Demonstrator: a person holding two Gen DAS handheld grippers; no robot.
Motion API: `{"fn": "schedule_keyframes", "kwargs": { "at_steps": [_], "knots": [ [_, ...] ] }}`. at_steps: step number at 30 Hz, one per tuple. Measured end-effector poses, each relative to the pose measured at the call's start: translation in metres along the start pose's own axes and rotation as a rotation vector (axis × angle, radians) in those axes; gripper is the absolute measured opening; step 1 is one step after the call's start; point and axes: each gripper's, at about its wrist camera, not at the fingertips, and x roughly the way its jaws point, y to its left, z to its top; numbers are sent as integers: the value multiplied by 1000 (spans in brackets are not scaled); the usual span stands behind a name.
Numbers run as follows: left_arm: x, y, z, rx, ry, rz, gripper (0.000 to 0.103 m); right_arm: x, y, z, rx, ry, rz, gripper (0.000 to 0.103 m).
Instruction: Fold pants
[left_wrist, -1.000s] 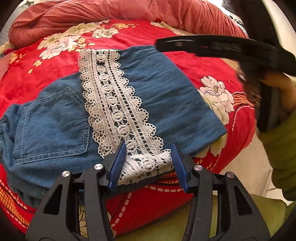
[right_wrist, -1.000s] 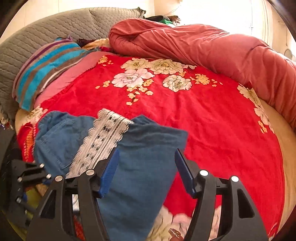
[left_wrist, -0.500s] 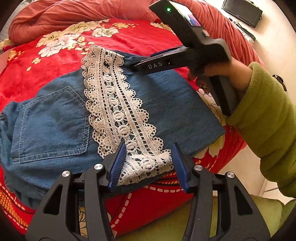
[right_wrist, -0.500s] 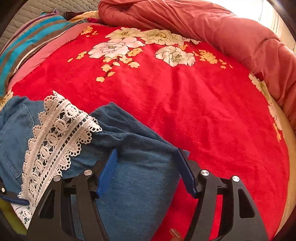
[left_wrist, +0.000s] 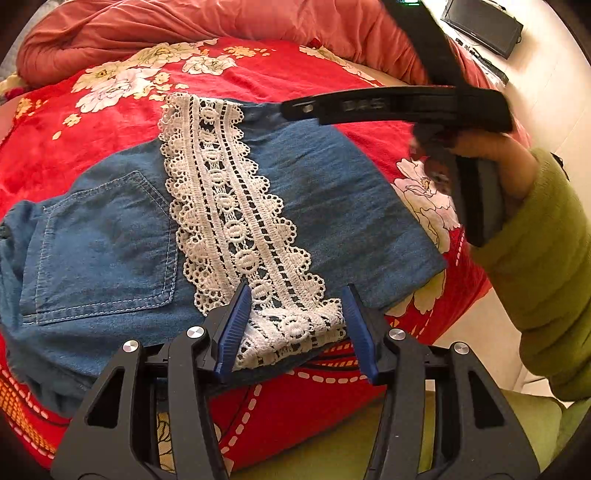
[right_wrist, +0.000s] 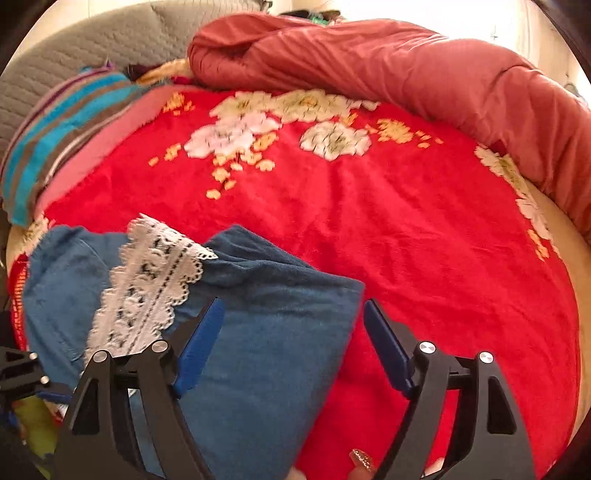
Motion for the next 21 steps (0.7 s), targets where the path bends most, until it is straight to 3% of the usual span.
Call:
{"fn": "schedule_keyframes", "kwargs": {
  "at_steps": [2, 12, 14, 15, 21],
  "knots": [
    [0, 0, 0, 1, -1, 0, 44, -9, -1, -3, 19, -16, -1, 89],
    [-2, -9, 0, 34, -7, -4, 66, -45, -3, -11, 51, -71, -11, 89],
    [-4, -9, 0, 42, -11, 5, 74, -49, -4, -11, 55, -78, -15, 89],
    [-5, -9, 0, 44, -14, 19, 83, -52, -5, -12, 59, -83, -18, 89],
    [-14, -7, 0, 34, -38, 38, 84, -64, -10, -17, 73, -99, -27, 89]
  ]
}}
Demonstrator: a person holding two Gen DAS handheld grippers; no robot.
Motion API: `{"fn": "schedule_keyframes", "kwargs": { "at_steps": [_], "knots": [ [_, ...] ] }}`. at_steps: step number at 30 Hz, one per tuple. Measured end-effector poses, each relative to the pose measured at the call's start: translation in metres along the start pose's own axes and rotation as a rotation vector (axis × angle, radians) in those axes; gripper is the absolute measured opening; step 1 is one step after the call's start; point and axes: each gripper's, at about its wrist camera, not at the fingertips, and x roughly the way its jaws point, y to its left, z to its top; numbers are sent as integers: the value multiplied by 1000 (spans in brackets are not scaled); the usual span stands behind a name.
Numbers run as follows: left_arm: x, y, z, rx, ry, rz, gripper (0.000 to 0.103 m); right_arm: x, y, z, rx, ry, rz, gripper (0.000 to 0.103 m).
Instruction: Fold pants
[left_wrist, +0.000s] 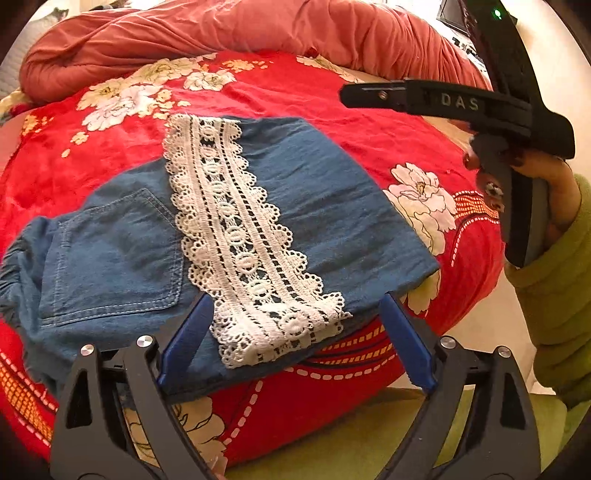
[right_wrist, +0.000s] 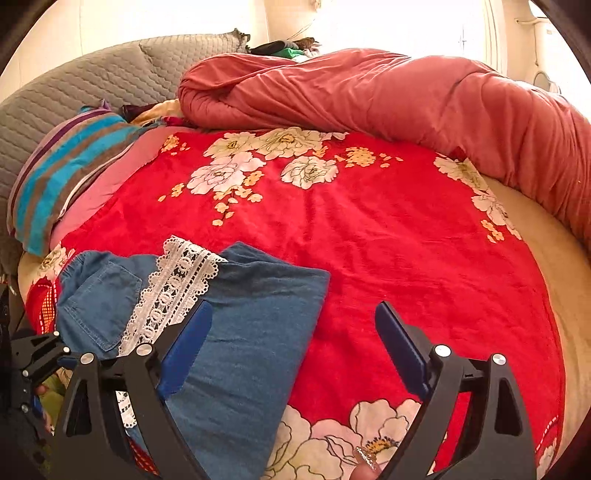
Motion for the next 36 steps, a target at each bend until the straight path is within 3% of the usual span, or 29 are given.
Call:
{"fn": "schedule_keyframes", "kwargs": {
  "at_steps": [10, 13, 17, 36],
  "knots": [
    [-20, 2, 0, -8, -48, 41, 92, -16, 4, -2, -4, -24, -12, 89],
    [-28, 5, 0, -16, -64, 60, 93, -21, 5, -1, -4, -38, -18, 98],
    [-39, 10, 0, -31, -88, 81, 93, -28, 10, 1, -16, -53, -17, 98],
    [-94, 62, -21, -204, -187, 187, 93, -47, 52, 9, -99, -94, 21, 98]
  ]
}}
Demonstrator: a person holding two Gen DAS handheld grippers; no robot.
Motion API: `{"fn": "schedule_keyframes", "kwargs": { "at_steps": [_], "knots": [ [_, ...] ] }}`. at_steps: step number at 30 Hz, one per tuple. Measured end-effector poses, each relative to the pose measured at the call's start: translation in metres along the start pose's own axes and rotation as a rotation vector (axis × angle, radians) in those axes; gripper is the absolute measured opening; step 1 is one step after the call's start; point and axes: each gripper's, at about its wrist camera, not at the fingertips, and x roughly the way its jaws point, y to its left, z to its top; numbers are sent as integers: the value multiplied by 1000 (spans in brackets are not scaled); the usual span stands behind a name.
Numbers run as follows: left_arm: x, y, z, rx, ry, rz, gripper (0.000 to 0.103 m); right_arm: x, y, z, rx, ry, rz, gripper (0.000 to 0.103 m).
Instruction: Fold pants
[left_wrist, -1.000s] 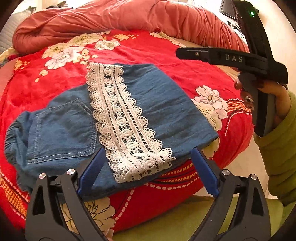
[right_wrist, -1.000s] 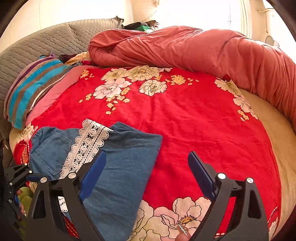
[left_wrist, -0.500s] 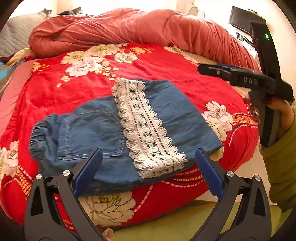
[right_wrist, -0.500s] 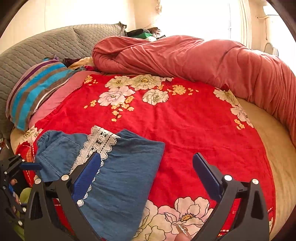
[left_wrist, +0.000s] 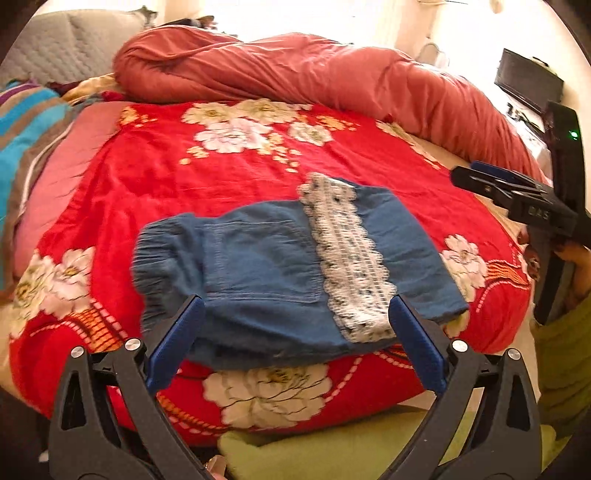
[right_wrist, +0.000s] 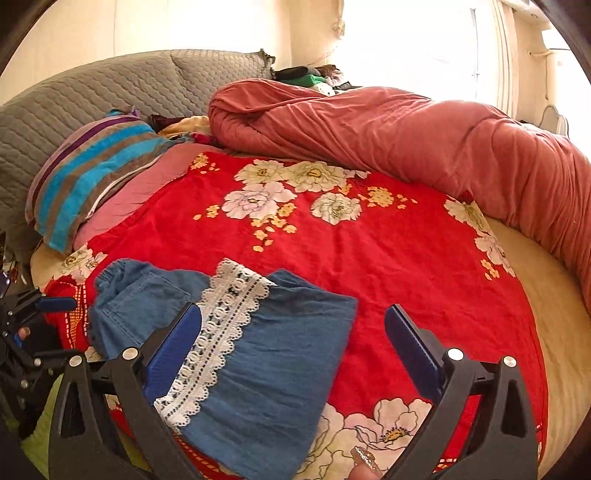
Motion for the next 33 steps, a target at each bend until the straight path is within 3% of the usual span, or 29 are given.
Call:
{"fn": "schedule_keyframes", "kwargs": {
  "at_steps": [22, 33],
  "knots": [
    [-22, 83, -22, -216, -9, 69, 93, 26, 56, 16, -113, 39, 97, 99],
    [-10, 105, -30, -290, 23, 33, 93, 63, 88, 34, -158, 102, 194, 99]
  ]
}}
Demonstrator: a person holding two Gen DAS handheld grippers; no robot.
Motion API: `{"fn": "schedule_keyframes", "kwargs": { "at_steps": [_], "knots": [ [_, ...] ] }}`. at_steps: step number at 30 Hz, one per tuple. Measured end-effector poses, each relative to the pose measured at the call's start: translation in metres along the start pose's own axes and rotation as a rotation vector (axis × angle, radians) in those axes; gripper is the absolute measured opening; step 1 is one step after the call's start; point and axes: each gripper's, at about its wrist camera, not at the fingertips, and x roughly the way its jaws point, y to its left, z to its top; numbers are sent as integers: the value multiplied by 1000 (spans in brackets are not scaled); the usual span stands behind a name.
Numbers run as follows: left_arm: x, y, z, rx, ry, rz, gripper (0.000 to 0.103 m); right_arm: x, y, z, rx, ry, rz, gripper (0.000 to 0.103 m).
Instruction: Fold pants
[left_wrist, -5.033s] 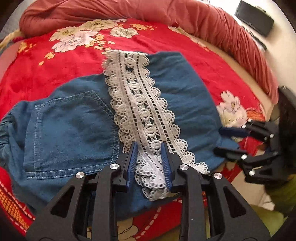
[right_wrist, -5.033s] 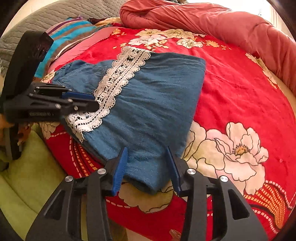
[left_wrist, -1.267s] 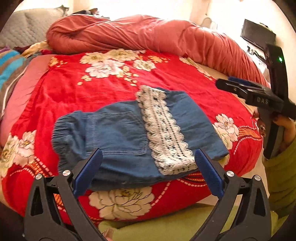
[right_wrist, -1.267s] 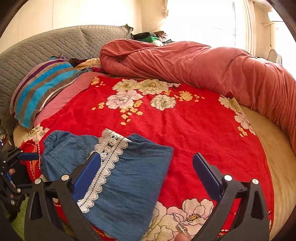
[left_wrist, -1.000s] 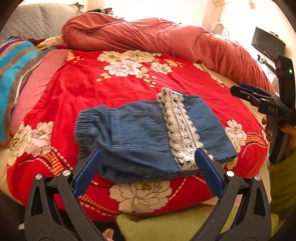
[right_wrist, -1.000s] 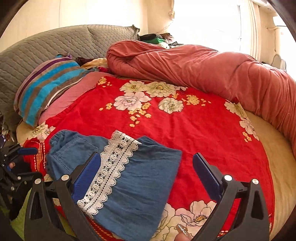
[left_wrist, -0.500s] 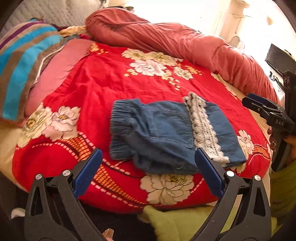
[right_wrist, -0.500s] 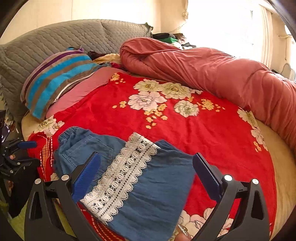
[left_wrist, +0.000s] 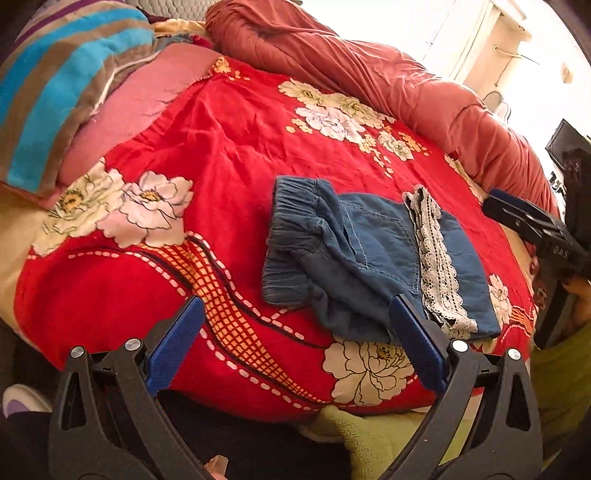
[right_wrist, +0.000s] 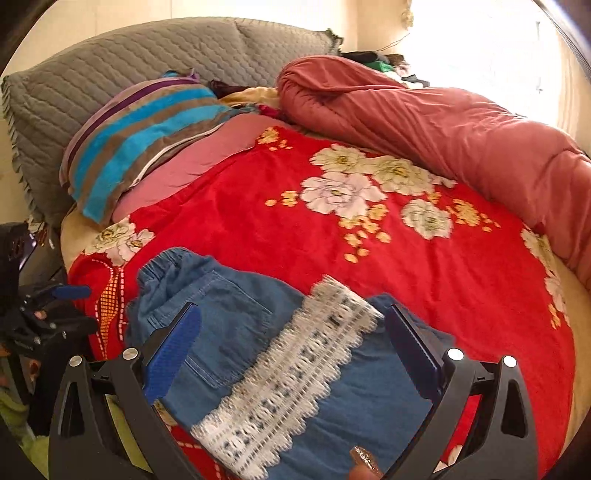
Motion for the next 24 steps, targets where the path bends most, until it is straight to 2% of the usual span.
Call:
{"fn": "schedule_keyframes", "kwargs": {
  "at_steps": [6, 12, 16, 19, 24],
  "knots": [
    [11, -6, -4, -23, 25, -69, 93, 35, 17, 23, -39, 73, 118, 99],
    [21, -15, -8, -53, 50, -161, 93, 67, 39, 38, -112, 142, 182, 99],
    [32, -20, -11, -70, 74, -178, 77, 90, 52, 47, -148, 198, 230, 99],
    [41, -13, -11, -122, 96, -188, 66, 106, 62, 51, -179, 235, 251, 99],
    [49, -1, -11, -192, 100, -222, 66, 127, 79, 58, -225, 278, 302, 98]
  ]
}}
